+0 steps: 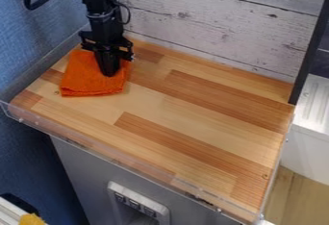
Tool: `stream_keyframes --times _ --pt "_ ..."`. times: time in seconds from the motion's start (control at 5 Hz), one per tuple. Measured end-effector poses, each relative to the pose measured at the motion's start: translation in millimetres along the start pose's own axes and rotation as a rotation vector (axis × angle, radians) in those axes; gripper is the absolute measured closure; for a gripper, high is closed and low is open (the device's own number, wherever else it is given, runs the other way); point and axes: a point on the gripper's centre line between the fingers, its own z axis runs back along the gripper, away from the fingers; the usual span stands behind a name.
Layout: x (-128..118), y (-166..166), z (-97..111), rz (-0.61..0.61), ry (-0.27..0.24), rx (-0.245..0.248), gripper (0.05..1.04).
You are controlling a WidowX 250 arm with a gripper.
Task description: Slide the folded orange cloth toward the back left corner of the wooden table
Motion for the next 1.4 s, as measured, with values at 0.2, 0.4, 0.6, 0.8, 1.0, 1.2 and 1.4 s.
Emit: stream_keyframes --times 0.2,0.4,0.6,0.8,1.0,1.2,1.4 --pt "2 2 1 -0.006 0.009 0.002 1.0" --pt "3 2 6 -0.014 0.039 -0.006 0.846" --pt "7 -8 17 -0.014 0.082 -0.014 0.589" --pt "21 -35 32 -0.034 0.1 -0.013 0.293" --pt "35 -59 49 -0.025 0.087 0.002 0.088" --pt "42 -83 69 -0.034 0.05 0.019 0.084" --pt "45 -100 90 -0.036 0.002 0.028 0.084"
